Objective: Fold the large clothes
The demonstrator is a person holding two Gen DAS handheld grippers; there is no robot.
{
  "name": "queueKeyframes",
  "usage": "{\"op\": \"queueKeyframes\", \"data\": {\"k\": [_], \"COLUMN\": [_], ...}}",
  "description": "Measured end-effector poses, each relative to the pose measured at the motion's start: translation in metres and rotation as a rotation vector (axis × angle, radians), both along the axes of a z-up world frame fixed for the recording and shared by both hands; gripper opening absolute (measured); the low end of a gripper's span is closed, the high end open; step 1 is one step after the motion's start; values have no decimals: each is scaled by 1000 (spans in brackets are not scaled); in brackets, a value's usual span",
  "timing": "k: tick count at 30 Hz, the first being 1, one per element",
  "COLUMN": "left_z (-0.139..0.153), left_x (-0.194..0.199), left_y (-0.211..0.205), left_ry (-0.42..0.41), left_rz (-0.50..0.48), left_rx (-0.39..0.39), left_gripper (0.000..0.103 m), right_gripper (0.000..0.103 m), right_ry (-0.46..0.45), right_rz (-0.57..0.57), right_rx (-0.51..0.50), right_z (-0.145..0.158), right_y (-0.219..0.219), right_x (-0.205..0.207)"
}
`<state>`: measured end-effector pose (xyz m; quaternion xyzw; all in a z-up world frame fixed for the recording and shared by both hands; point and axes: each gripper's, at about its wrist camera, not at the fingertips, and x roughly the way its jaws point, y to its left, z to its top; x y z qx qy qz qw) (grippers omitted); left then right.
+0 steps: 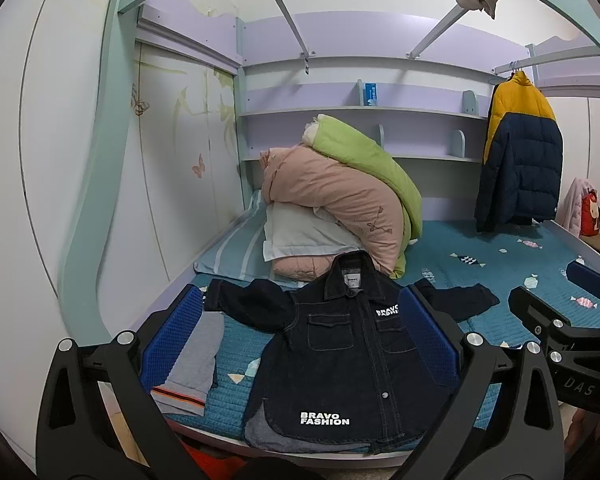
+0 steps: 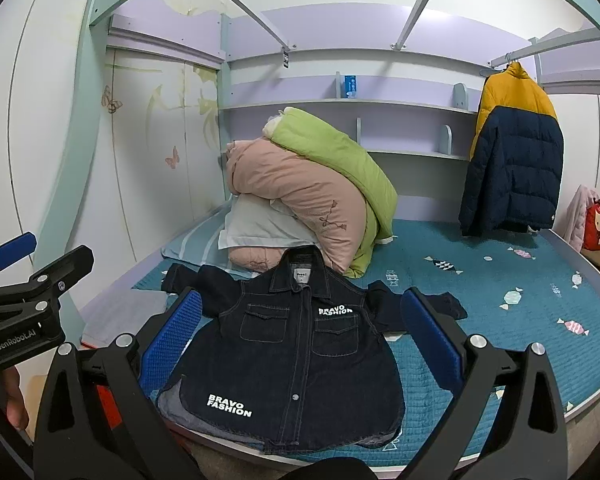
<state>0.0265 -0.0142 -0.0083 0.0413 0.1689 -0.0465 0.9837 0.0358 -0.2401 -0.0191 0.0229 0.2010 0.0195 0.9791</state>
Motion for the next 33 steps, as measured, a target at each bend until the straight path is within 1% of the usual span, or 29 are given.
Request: {"op": "queueKeyframes", "data": {"k": [11, 33], "left_z": [-3, 0], "left_x": [-2, -4], "left_y": [-5, -5], "left_ry": [-4, -3], "left_rz": [-7, -8], "left_rx": [2, 0], "left_gripper": [98, 98], "right_gripper": [96, 96], "right_ry": [0, -7], "right_rz": [1, -6], "right_rx": [0, -1], "right_z": [-2, -1], "right_y": [-2, -3], "right_x": [0, -3]}}
